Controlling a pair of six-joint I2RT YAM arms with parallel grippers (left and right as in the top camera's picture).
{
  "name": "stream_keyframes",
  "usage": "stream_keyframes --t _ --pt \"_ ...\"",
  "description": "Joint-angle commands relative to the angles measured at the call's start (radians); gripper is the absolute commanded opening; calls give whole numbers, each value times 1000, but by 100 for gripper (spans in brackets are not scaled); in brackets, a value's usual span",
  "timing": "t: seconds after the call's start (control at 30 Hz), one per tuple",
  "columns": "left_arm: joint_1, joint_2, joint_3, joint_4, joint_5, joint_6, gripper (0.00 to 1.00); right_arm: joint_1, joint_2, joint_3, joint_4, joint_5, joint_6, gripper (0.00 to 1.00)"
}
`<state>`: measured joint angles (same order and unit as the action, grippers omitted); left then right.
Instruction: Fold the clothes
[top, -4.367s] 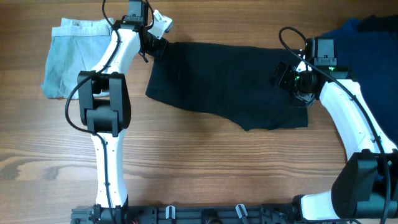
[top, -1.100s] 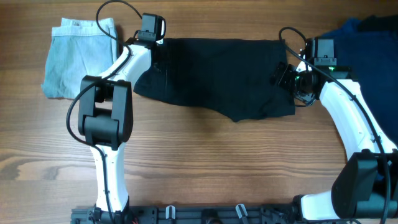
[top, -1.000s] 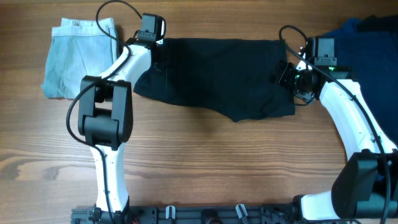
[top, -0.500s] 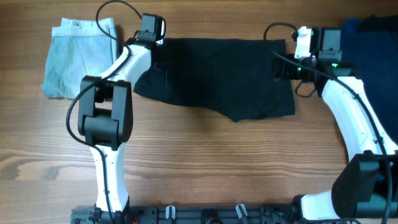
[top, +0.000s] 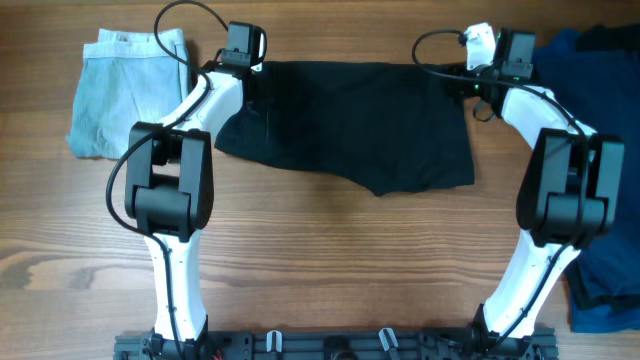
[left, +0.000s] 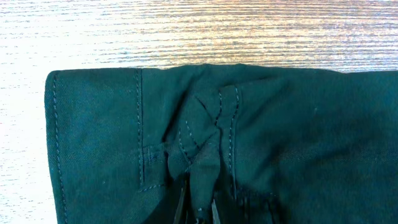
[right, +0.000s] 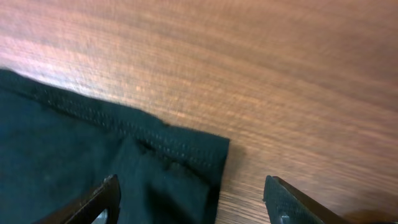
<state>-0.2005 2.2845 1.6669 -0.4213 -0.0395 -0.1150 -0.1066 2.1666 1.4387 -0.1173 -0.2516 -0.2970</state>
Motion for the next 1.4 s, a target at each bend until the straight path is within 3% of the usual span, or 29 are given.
stream_keyframes --t 0.0,0.03,0.13,0.23,0.33,0.4,0.47,0.5,0.7,0.8,0.9,1.03,1.1,1.17,1.37 --pt "15 14 -36 -31 -3 -13 12 2 47 10 8 -68 -3 53" --pt "15 14 -36 -32 -3 -13 12 2 57 10 4 -68 21 46" --pt "14 14 -36 -40 -3 -13 12 2 69 10 9 -68 37 54" --pt "15 14 -36 -42 -3 -13 13 2 69 10 27 -72 39 53" --pt "15 14 -36 -39 -3 -13 13 2 68 10 62 -163 45 28" --pt "15 14 -36 -39 -3 -13 13 2 68 10 94 -173 69 21" --pt "15 14 -36 -39 -3 -13 9 2 68 11 103 -200 72 4" --pt "15 13 -36 -37 -3 -12 4 2 68 13 102 -232 72 4" --pt "16 -54 -36 -31 -7 6 4 2 -34 14 51 -288 58 4" --pt "16 -97 -36 -31 -7 6 4 5 -74 14 -70 -288 51 4" --pt "16 -98 -36 -27 -6 6 4 28 -53 4 -215 -201 -69 4" --pt "16 -98 -36 -27 -6 6 4 58 -22 -24 -230 -144 -107 5" --pt "16 -98 -36 -27 -6 6 4 61 -21 -24 -209 -141 -107 50" --pt "16 -98 -36 -27 -6 6 4 62 -21 -24 -180 -131 -109 74" --pt "16 -98 -36 -27 -6 6 5 62 -16 -24 -129 -81 -149 80"
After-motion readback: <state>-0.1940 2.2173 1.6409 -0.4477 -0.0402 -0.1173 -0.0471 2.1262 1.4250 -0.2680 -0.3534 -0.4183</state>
